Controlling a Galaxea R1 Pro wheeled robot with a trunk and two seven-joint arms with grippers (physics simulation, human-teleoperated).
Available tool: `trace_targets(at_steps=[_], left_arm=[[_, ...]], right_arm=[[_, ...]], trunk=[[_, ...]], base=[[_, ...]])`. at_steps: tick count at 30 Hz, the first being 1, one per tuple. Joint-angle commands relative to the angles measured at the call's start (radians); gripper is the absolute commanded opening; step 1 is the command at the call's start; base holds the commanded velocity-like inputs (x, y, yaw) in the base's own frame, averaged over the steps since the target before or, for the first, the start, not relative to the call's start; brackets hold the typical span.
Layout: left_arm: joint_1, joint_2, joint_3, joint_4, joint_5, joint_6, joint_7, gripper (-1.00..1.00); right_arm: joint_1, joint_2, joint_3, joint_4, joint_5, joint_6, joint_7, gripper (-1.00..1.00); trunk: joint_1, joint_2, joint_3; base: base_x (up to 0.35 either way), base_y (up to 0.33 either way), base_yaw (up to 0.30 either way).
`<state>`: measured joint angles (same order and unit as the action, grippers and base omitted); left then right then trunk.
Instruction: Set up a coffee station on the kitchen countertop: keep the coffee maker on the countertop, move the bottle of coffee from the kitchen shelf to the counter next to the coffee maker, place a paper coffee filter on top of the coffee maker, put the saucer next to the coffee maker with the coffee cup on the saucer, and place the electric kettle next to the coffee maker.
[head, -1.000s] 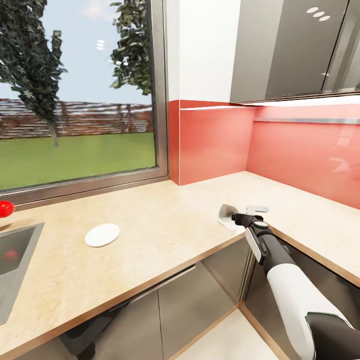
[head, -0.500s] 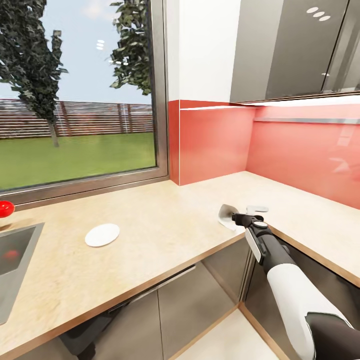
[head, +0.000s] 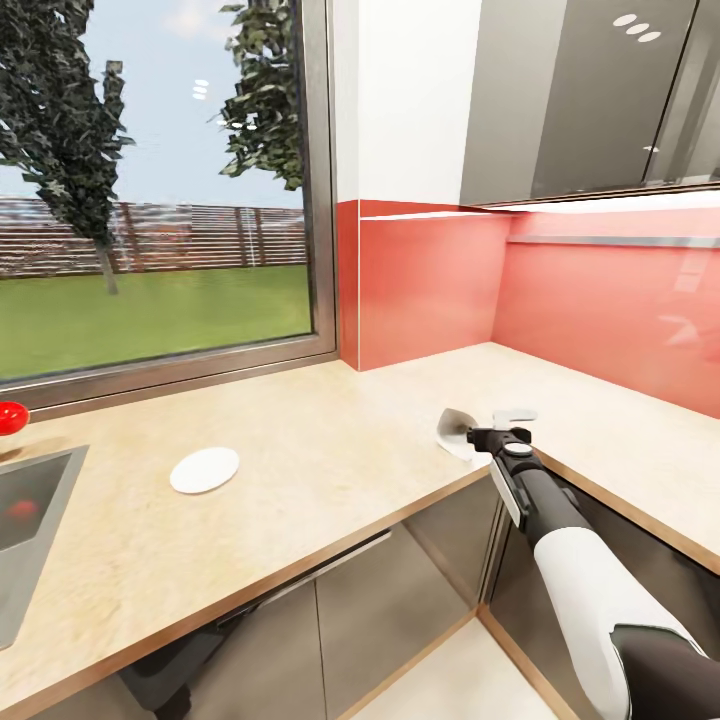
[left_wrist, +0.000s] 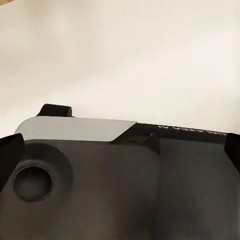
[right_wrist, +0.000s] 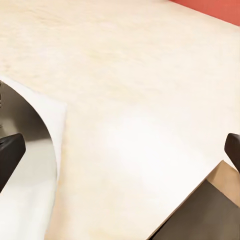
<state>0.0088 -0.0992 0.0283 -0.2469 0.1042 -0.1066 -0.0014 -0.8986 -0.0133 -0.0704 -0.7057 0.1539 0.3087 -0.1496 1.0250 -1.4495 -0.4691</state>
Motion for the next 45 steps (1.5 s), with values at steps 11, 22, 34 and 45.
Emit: trace_targets(at_steps=[11,22,34,45], left_arm=[[0.000,-0.001,0.002,-0.002,0.008,-0.001,0.000,1.00],[0.000,-0.001,0.002,-0.002,0.008,-0.001,0.000,1.00],[0.000,-0.001,0.002,-0.002,0.008,-0.001,0.000,1.00],[0.000,-0.001,0.002,-0.002,0.008,-0.001,0.000,1.00]], right_arm=[[0.000,0.001,-0.002,-0.001,0.013,0.007,0.001,1.00],[0.000,0.001,-0.002,-0.001,0.013,0.007,0.001,1.00],[0.000,0.001,-0.001,-0.001,0.013,0.007,0.001,1.00],[0.000,0.001,-0.001,-0.001,0.013,0.007,0.000,1.00]], trunk=[[0.000,0.000,-0.001],[0.000,0.000,-0.001],[0.000,0.000,-0.001],[0.000,0.000,-0.001]], base=[[0.024,0.018,0.000],[0.022,0.004,0.000],[0.048,0.000,0.000],[0.002,0.016,0.000]])
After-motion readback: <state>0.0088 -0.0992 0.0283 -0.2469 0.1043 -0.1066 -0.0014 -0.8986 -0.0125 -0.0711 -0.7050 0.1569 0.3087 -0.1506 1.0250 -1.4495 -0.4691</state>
